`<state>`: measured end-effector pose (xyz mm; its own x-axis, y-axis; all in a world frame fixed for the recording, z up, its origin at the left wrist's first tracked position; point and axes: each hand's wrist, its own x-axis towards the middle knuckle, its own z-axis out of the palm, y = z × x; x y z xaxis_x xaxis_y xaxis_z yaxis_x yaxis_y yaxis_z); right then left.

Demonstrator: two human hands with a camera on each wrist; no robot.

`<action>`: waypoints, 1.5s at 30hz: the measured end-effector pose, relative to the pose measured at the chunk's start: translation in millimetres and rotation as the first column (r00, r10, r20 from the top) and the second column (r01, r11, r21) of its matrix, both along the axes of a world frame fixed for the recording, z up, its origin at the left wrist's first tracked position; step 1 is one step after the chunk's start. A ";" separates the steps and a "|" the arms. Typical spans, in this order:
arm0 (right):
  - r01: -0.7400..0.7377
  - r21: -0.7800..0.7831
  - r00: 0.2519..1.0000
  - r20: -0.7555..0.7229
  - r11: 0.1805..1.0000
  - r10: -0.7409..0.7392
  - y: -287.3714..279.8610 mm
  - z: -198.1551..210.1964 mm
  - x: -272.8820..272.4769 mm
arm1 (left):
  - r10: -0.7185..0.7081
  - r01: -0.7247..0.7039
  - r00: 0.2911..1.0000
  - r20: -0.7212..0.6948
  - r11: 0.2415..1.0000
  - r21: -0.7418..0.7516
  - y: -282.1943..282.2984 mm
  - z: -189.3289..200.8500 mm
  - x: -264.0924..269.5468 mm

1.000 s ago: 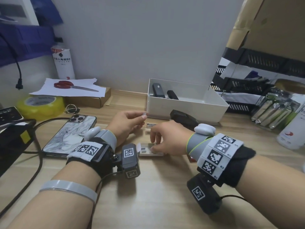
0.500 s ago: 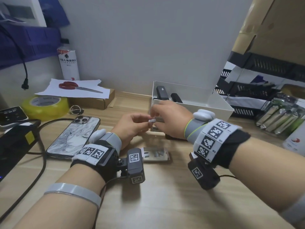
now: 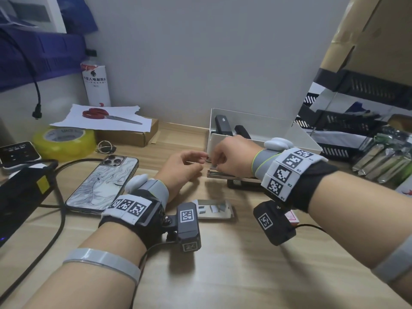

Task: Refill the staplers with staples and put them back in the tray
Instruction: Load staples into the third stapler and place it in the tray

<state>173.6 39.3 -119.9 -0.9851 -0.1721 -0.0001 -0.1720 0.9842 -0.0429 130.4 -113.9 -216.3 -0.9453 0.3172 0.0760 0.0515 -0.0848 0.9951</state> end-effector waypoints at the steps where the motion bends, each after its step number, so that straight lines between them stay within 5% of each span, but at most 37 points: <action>1: -0.002 0.009 1.000 0.008 1.000 0.002 0.1 -1.4 -0.6 | 0.018 -0.018 1.000 0.018 1.000 0.018 1.1 -0.4 -0.8; 17: -0.013 -0.013 0.998 0.058 1.000 0.014 0.8 -8.7 -2.0 | -0.042 0.042 0.999 0.029 0.999 -0.010 2.7 -2.5 0.4; 30: -0.127 0.066 0.983 -0.124 0.990 0.135 -1.1 -6.3 23.7 | -0.076 0.072 0.996 -0.045 0.994 -0.080 0.8 -2.2 2.5; 35: -0.089 0.168 0.988 0.139 0.982 0.066 -17.1 -12.3 55.5 | -0.143 0.123 0.984 -0.103 0.976 -0.181 1.2 -5.5 1.0; 45: -0.035 0.125 0.992 0.129 0.992 0.018 -20.5 -20.8 55.6 | -0.192 0.146 0.968 -0.160 0.955 -0.260 -0.5 -3.4 2.6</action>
<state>229.2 18.8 -140.7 -0.9707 -0.1888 -0.1484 -0.1993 0.9782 0.0588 133.1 -114.4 -219.7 -0.8537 0.5013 0.1408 0.2386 0.1363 0.9615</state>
